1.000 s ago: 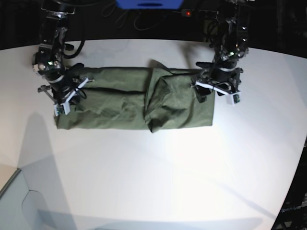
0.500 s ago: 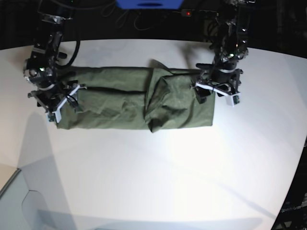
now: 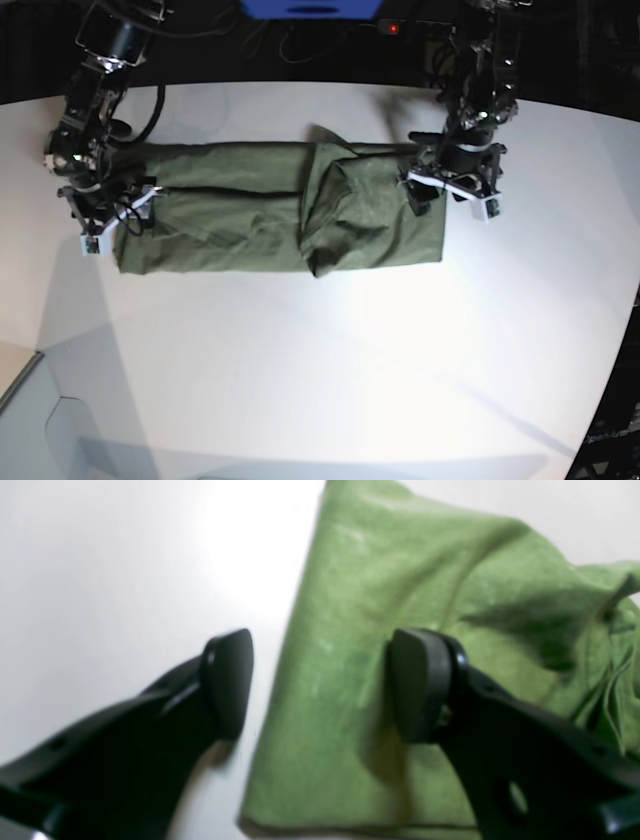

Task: Layout the t-shirt on the table in an organized manner, then fold the t-shirt properly
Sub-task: 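Release the folded end and move the left gripper back to the shirt end, then grasp the strip end with the right gripper and fold it toward the left gripper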

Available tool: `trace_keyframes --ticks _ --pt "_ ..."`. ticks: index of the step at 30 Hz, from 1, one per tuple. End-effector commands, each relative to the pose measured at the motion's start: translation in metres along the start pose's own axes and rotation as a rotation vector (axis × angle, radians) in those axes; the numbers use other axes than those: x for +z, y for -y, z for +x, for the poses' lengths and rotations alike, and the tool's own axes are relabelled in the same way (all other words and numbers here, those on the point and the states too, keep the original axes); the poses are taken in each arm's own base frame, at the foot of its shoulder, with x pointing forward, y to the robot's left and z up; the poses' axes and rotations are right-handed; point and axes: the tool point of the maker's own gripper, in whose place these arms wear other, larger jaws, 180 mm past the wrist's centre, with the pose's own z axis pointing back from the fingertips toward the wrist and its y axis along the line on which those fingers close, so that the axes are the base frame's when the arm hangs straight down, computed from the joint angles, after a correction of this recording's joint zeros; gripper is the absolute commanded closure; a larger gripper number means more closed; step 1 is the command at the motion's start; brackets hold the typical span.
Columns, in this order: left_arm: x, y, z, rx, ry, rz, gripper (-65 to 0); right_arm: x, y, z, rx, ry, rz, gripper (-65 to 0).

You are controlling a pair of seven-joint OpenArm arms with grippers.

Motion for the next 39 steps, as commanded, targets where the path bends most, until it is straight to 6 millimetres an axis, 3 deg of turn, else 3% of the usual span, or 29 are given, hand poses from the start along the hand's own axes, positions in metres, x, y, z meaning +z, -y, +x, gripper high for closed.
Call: trace_keyframes --ticks 1,3,5,9,14,17,25,27,32,39 --pt "0.001 0.004 0.012 -0.002 0.040 -0.013 -41.9 0.000 0.001 -0.012 0.016 -0.058 -0.008 -38.6" --pt "0.001 0.004 0.012 -0.002 0.040 -0.013 -41.9 0.000 0.000 -0.015 0.016 -0.065 -0.006 -36.3" --pt "0.001 0.004 0.012 -0.002 0.040 -0.013 -41.9 0.000 -0.005 -0.020 0.031 -0.076 0.006 -28.0" --pt "0.000 0.003 0.010 -0.002 0.034 -0.010 -41.9 -0.002 -0.019 -0.022 0.066 -0.087 0.036 0.0" --pt "-0.008 -0.009 -0.010 0.002 -0.023 0.023 -41.8 -0.001 -0.028 -0.015 0.095 -0.072 0.051 0.0" --pt "-0.011 -0.017 -0.020 0.006 -0.050 0.043 -41.7 0.010 -0.025 0.011 0.119 -0.004 0.028 0.0" --pt "-0.014 -0.027 -0.015 -0.027 -0.050 0.055 -41.6 0.061 -0.035 0.081 0.181 0.231 -0.020 0.0" --pt "-0.013 -0.027 -0.016 -0.027 -0.052 0.056 -41.6 0.071 -0.050 0.093 0.203 0.278 -0.001 0.0" --pt "-0.012 -0.029 -0.018 -0.028 -0.056 0.060 -41.6 0.093 -0.095 0.101 0.292 0.338 0.081 0.0" --pt "-0.013 -0.028 -0.016 -0.028 -0.052 0.058 -41.6 0.103 -0.184 0.072 0.411 0.321 0.307 0.0"
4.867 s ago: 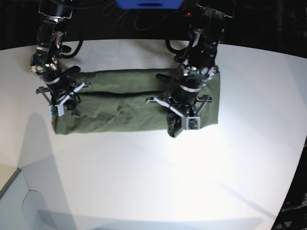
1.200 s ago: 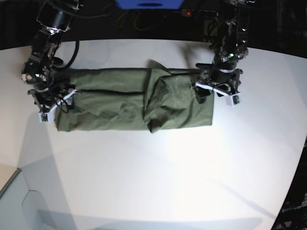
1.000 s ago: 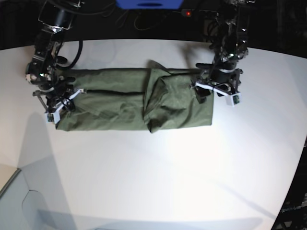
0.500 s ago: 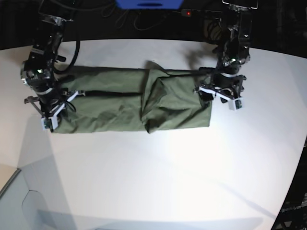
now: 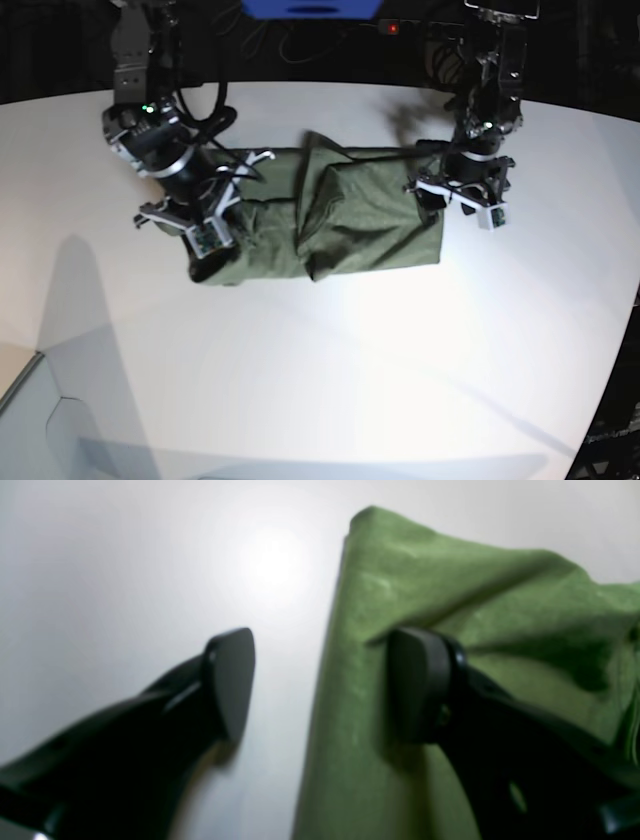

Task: Layout the t-shirt on the table in an organized manner, then fold the t-shirt properly
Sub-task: 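Grasp the strip end with the right gripper and fold it toward the left gripper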

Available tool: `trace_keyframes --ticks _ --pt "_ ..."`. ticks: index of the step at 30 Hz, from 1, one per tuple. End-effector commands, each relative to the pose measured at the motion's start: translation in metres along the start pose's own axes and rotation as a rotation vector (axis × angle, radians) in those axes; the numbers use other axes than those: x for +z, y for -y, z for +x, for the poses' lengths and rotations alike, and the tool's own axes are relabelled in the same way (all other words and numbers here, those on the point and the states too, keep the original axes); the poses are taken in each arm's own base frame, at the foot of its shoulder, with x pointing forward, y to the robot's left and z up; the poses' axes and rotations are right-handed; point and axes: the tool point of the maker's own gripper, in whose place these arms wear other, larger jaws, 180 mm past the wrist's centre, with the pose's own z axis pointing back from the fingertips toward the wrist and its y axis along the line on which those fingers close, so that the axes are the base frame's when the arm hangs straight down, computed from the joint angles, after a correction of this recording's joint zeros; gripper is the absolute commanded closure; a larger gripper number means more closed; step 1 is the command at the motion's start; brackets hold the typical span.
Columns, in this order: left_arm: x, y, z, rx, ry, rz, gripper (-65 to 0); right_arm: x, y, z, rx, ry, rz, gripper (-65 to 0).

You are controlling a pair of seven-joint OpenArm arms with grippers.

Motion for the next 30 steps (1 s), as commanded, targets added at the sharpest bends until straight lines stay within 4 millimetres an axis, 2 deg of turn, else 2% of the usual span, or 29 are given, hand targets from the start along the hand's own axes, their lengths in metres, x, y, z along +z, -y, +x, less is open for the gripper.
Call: trace_keyframes --ticks 1,5,10,13,17,20,23,26,30 --pt "0.002 -0.008 -0.019 0.014 -0.080 0.030 -41.6 0.001 -0.010 0.019 0.010 0.068 0.029 0.0" --pt "0.002 -0.008 -0.018 0.015 -0.079 0.030 -41.6 -0.004 -0.046 0.036 0.051 0.106 0.125 0.0" --pt "0.003 -0.009 -0.019 0.014 -0.080 0.031 -41.6 -0.008 -0.066 0.067 0.069 0.173 0.172 0.0" --pt "0.003 -0.009 -0.019 0.014 -0.080 0.031 -41.6 -0.015 -0.081 0.078 0.084 0.190 0.213 0.0" --pt "0.004 -0.008 -0.015 0.017 -0.070 0.029 -41.6 -0.029 -0.105 0.076 0.081 0.165 0.276 0.0" --pt "0.006 -0.004 -0.005 0.018 -0.042 0.016 -41.6 -0.040 -0.117 0.069 0.076 0.134 0.310 0.0" --pt "0.014 0.002 0.020 0.002 0.020 -0.007 -41.6 -0.052 -0.121 0.058 0.074 0.095 0.325 0.0" --pt "0.022 0.003 0.036 -0.006 0.063 -0.013 -41.6 -0.056 -0.116 0.057 0.081 0.088 0.319 0.0" --pt "0.042 -0.030 0.055 0.027 0.129 0.060 -41.7 -0.057 -0.112 0.063 0.092 0.102 0.310 0.0"
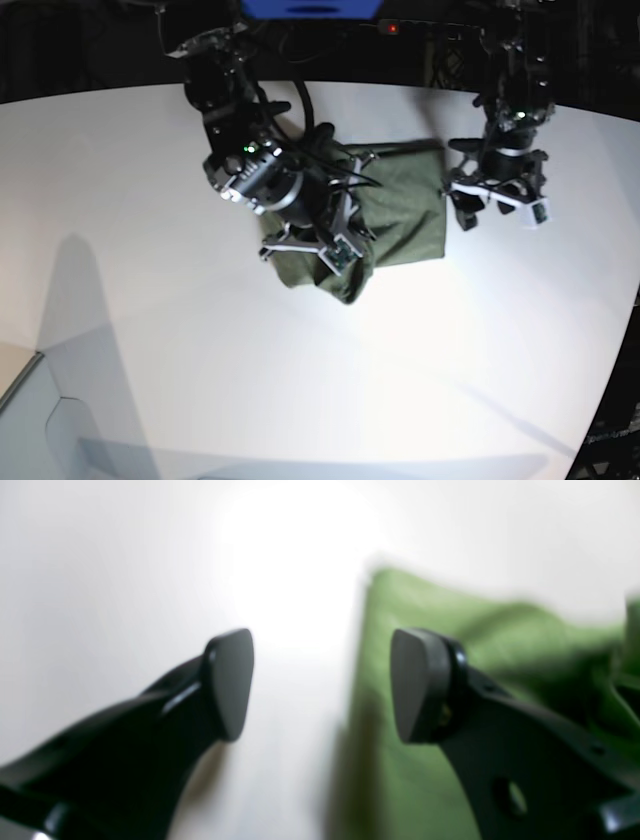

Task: Layout the t-shirt on the table in an organized manner, then fold the t-shirt properly
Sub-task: 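Grasp the strip end with the right gripper and fold it toward the left gripper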

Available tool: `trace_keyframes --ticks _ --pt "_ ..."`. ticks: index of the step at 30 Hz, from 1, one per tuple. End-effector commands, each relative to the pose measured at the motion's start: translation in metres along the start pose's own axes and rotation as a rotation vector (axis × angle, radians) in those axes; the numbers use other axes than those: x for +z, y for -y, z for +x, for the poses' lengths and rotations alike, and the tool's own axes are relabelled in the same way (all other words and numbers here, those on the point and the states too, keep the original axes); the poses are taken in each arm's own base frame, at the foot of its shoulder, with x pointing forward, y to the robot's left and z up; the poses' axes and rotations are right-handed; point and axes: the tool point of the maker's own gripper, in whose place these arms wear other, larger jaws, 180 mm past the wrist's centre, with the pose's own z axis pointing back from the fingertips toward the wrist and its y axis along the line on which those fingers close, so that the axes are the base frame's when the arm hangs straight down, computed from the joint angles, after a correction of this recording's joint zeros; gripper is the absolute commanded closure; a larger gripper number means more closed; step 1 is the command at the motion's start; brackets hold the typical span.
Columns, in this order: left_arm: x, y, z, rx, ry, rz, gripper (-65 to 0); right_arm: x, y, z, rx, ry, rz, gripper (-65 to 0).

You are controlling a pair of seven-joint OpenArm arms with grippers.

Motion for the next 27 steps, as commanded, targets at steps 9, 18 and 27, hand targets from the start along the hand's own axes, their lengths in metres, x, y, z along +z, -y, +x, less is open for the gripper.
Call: trace_keyframes --ticks 9,18,27 --pt "0.005 -0.056 -0.018 0.013 -0.040 0.130 -24.6 0.010 0.003 0.031 0.020 0.101 -0.009 0.0" --pt "-0.020 -0.018 -0.027 -0.014 -0.078 0.046 0.0 0.017 -0.013 0.059 0.058 0.171 0.016 0.0" --pt "-0.030 0.008 -0.040 -0.041 -0.115 -0.014 -0.1 -0.002 -0.048 0.053 0.078 0.134 0.110 0.0"
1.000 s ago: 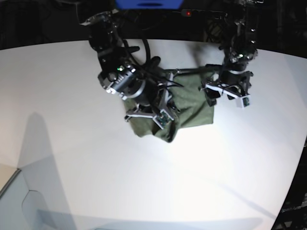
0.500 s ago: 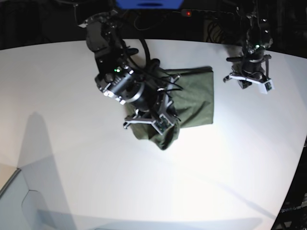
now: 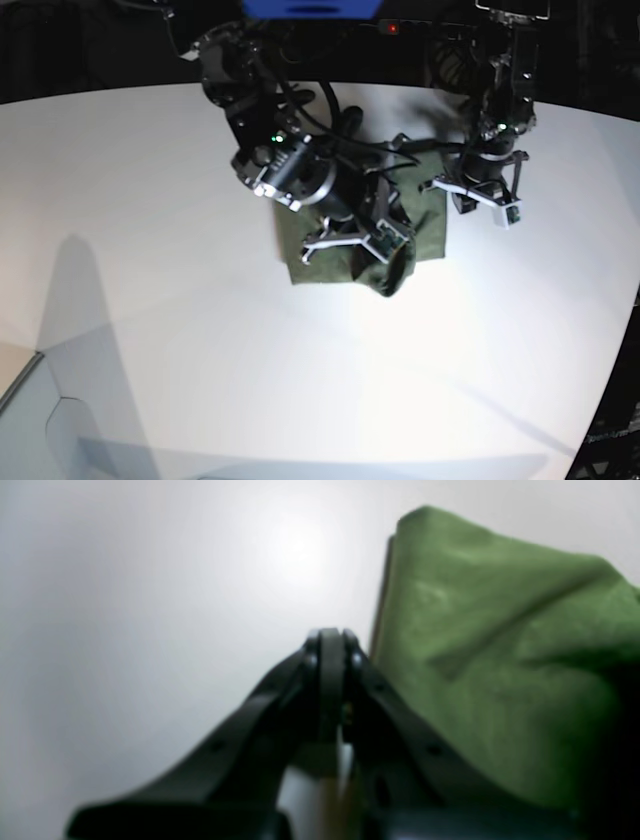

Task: Layout the t-shirt on the table in an organized manner, then fold the t-shirt properly
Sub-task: 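Grasp the strip end with the right gripper and fold it toward the left gripper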

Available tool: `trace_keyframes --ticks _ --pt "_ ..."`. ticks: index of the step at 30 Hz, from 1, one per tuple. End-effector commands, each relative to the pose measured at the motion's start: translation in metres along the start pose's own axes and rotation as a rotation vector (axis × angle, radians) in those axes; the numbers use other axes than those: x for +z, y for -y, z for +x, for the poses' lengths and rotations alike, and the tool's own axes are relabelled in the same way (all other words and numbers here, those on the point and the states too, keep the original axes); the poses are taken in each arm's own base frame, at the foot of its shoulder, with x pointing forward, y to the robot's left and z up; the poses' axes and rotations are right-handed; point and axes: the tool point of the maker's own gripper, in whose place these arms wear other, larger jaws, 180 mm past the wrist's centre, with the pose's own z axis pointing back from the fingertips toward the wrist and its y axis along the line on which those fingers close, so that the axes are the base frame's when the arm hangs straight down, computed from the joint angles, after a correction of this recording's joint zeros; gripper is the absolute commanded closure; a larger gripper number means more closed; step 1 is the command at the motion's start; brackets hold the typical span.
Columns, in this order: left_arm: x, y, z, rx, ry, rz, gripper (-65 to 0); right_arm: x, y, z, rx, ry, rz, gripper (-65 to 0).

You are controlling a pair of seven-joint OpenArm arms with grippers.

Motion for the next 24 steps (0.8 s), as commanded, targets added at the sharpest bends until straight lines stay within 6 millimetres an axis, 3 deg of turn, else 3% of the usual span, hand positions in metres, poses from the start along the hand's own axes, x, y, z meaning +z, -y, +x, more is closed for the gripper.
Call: trace_keyframes --ticks 1,5,16,22,24 --pt "0.001 0.000 0.006 -0.006 0.012 -0.002 -0.1 -0.003 0.002 0.021 0.006 0.060 0.005 0.0" --pt "0.003 -0.002 0.007 -0.006 0.017 0.000 -0.1 -0.022 0.002 0.019 0.020 0.024 0.030 0.0" --pt "0.002 -0.006 0.012 -0.023 0.021 0.003 -0.1 -0.041 0.009 0.013 0.029 -0.019 0.044 0.0" --pt "0.002 -0.005 0.011 -0.018 0.020 0.001 -0.1 -0.056 -0.009 0.009 0.083 -0.041 0.104 0.0" --pt "0.002 -0.005 0.011 -0.018 0.020 0.001 -0.1 -0.060 -0.010 0.006 0.094 -0.057 0.112 -4.9"
